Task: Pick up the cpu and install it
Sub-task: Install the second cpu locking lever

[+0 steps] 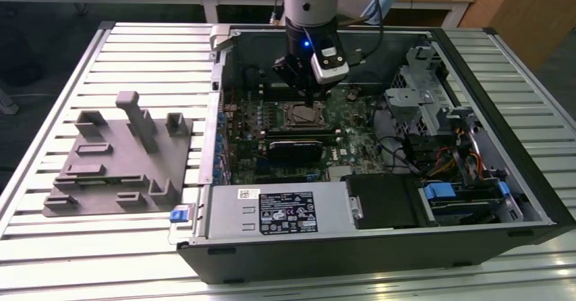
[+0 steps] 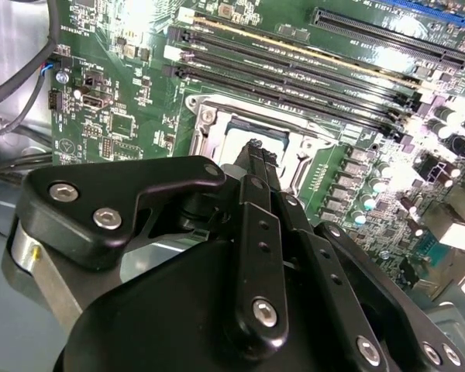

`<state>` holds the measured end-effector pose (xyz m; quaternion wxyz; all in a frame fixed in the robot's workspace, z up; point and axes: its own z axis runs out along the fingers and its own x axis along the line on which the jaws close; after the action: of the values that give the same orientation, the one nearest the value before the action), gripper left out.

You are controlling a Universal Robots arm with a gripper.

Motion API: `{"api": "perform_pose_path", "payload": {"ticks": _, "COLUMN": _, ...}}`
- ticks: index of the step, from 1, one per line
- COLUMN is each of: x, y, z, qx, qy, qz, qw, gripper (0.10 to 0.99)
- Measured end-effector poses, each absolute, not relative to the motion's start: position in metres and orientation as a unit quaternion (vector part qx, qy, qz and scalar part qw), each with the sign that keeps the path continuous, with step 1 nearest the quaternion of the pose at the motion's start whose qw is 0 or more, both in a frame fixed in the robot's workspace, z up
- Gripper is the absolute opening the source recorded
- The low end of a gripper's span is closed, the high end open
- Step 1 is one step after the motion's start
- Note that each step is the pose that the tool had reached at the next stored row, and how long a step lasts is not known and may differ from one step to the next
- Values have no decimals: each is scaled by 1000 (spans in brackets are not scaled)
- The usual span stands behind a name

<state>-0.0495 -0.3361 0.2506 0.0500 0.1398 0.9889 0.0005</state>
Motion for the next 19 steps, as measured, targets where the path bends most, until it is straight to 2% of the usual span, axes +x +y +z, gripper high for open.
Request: {"api": "perform_pose_path", "payload": {"ticks": 19, "x": -49, "y": -341, "z": 247, "qx": 140, "qy": 989, "qz": 0, "qw": 50, "gripper": 106}}
